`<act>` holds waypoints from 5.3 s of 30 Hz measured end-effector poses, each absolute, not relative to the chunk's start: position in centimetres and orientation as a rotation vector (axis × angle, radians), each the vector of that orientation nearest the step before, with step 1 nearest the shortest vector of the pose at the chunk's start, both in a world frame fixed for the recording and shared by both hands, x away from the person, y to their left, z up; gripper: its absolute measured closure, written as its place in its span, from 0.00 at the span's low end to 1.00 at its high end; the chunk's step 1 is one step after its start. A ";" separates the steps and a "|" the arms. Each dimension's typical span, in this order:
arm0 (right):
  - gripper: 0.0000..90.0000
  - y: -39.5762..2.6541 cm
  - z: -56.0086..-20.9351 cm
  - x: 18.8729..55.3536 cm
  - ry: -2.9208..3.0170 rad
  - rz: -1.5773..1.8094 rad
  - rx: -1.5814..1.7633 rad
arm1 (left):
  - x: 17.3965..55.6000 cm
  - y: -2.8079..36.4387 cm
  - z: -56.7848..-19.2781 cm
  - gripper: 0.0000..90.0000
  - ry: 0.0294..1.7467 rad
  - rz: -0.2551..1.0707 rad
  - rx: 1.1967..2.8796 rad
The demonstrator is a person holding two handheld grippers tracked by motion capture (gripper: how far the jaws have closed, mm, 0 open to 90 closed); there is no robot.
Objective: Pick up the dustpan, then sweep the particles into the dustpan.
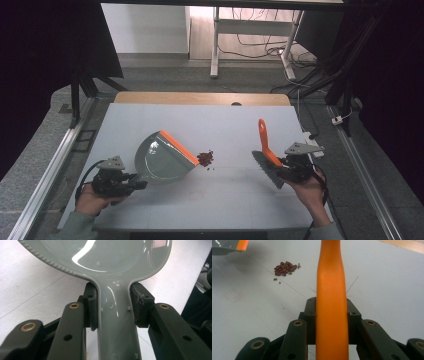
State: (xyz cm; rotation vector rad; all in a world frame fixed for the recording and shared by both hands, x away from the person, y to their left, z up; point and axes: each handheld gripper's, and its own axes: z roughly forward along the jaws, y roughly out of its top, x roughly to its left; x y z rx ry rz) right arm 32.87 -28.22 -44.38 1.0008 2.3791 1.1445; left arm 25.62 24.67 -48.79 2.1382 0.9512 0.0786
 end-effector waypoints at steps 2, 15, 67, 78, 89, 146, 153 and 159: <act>0.78 -28.2 -44.4 32.9 2.381 1.145 0.998 | 25.6 24.5 -48.9 0.69 0.932 0.063 2.155; 0.78 -27.9 -44.5 32.8 2.392 1.145 0.987 | 25.6 23.6 -49.4 0.69 0.891 0.003 2.246; 0.78 -22.0 -44.2 36.9 2.413 1.151 0.912 | 26.5 20.5 -50.7 0.69 0.930 -0.111 2.319; 0.78 -18.4 -44.4 39.7 2.412 1.152 0.919 | 26.8 20.2 -50.9 0.69 0.946 -0.143 2.325; 0.78 -15.5 -45.6 42.4 2.427 1.109 0.961 | 27.2 20.1 -51.2 0.69 0.965 -0.175 2.319; 0.78 -3.1 -48.2 37.4 2.755 1.069 0.681 | 27.6 19.9 -51.4 0.69 0.972 -0.202 2.320; 0.78 -2.9 -47.2 36.7 2.737 1.152 0.639 | 27.5 19.9 -51.4 0.69 0.971 -0.203 2.321; 0.78 -5.6 -45.8 37.5 2.646 1.186 0.719 | 27.5 20.0 -51.4 0.69 0.968 -0.205 2.319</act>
